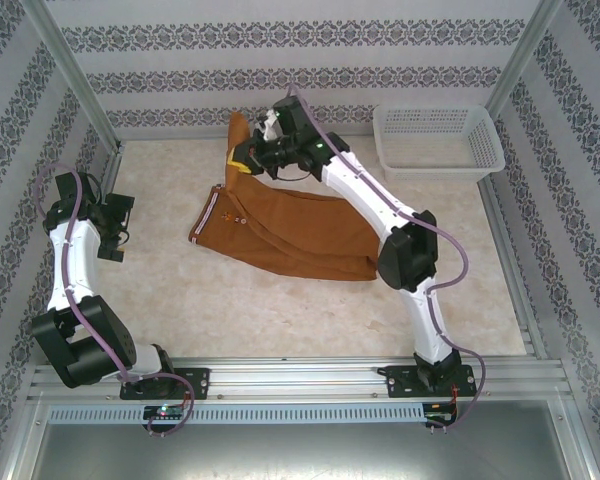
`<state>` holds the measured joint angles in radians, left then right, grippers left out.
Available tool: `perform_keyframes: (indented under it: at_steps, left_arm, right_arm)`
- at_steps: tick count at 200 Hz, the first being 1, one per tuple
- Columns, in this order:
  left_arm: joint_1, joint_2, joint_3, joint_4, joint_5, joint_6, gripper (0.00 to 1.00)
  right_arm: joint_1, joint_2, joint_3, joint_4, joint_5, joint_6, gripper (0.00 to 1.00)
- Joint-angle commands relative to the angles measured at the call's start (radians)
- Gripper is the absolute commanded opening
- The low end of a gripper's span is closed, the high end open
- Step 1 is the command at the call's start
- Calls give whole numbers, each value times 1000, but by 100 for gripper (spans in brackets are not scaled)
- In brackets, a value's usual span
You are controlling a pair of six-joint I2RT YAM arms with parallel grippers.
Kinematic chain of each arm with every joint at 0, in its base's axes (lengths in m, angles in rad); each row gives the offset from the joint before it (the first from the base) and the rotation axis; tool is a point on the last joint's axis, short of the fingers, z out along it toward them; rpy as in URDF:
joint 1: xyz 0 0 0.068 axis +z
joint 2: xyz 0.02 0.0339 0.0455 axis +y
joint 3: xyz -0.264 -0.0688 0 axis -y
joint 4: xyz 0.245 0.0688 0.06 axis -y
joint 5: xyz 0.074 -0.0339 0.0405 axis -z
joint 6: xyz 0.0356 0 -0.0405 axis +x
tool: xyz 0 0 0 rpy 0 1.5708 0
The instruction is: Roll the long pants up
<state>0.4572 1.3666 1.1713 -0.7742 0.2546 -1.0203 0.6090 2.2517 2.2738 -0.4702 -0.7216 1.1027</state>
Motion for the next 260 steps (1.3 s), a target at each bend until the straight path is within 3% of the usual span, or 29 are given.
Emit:
perform_keyframes:
  at_steps: [1,64,83,95,110,127,146,151,166,171,173,182,192,195,220,239,260]
  left_arm:
    - [-12,-2,7,-23,2,29,100]
    - [-13,-7,-16,-31,9,58,100]
    - [-13,-8,-28,-22,10,57,100]
    - [-12,-8,-31,-18,15,53,100]
    - [-12,-9,-29,0,38,48,100]
    - [-13,-15,-19,13,60,43,100]
    - [-16,-27,-7,14,67,36,100]
    - [-17,-32,-5,15,66,29,98]
    - [-31,-49,-6,25,67,13,66]
    - [-40,-55,-6,29,61,8,51]
    - [-44,-56,-6,28,60,7,40]
    - [-65,-61,-4,29,59,-2,1]
    - [-107,-60,-2,41,68,-4,0]
    - [-119,-61,0,44,70,-7,0]
    - [-317,-49,-19,96,26,-71,0]
    - [-480,2,-33,147,-50,-122,0]
    - [-577,125,-14,178,-96,-155,0]
  right_arm:
    - [9,68,33,29,12,-16,0]
    - [12,185,18,79,38,-11,0]
    - [28,230,35,109,24,14,59]
    - [38,269,89,69,2,6,79]
    - [46,302,176,-36,-2,-52,83]
    - [47,302,269,-212,76,-174,84]
    - [34,252,261,-287,117,-248,84]
    - [30,234,254,-302,126,-263,82]
    - [23,187,251,-388,187,-347,79]
    - [22,172,251,-418,208,-381,76]
    - [20,167,251,-427,215,-392,73]
    - [14,143,248,-490,249,-453,49]
    - [4,112,231,-559,290,-522,8]
    - [0,102,219,-578,308,-542,0]
    - [-44,-17,3,-632,452,-675,0]
    - [-95,-133,-252,-534,479,-695,0]
    - [-160,-223,-481,-414,469,-688,0]
